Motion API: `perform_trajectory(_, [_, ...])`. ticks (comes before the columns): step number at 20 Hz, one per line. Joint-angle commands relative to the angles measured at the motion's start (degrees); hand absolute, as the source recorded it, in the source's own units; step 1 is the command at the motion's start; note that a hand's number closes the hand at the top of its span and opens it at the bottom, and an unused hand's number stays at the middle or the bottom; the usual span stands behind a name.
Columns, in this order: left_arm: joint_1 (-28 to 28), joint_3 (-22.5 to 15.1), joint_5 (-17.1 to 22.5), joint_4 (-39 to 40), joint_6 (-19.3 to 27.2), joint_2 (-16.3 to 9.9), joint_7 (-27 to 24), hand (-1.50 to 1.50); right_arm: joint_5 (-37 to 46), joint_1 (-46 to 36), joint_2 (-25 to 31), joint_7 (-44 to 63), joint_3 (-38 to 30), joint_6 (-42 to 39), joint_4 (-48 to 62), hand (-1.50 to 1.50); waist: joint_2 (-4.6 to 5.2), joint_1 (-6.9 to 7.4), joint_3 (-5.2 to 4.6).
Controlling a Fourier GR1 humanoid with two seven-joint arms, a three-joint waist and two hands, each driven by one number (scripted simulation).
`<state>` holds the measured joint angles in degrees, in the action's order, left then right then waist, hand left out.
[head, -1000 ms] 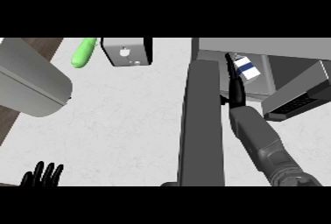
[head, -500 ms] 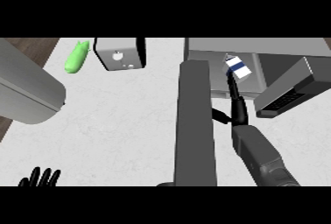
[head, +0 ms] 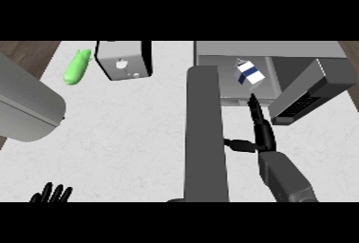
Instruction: Pick up the milk, place it into the microwave and close the microwave
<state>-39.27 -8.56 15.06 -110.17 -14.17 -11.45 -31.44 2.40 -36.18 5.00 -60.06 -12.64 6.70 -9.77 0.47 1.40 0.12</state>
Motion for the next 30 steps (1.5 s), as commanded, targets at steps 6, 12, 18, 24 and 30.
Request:
perform_trajectory(6, [-0.7, -5.7, -6.6, 1.5, 1.7, 3.0, -0.7, -1.5, -0.3, 12.4, 4.6, -7.0, 1.2, -8.4, -5.7, -1.5, -0.57, -1.17, -0.1])
perform_trajectory(12, [10.0, -7.7, -8.7, 7.0, -0.1, 2.4, 3.7, -1.5, -2.5, 16.9, 8.4, -5.1, 0.2, -10.9, -12.1, 1.5, -0.56, -2.04, -0.12])
perform_trajectory(18, [14.6, -11.8, -15.6, 12.5, -0.7, 1.6, 5.3, 1.5, -4.0, 22.7, 11.4, -2.9, 0.0, -14.1, -15.8, -1.5, -0.48, -1.66, -0.11])
perform_trajectory(24, [22.0, -14.8, -20.1, 17.3, 2.8, 6.7, 7.7, 1.5, -9.9, 28.0, 14.6, 1.7, -2.8, -19.9, -23.9, -1.5, -0.56, -1.93, -0.16])
perform_trajectory(30, [27.7, -13.2, -23.1, 22.5, 9.7, 10.8, 8.7, 1.5, -11.9, 31.2, 16.3, -0.9, -4.1, -21.5, -23.4, -1.5, -0.48, -1.58, -0.11])
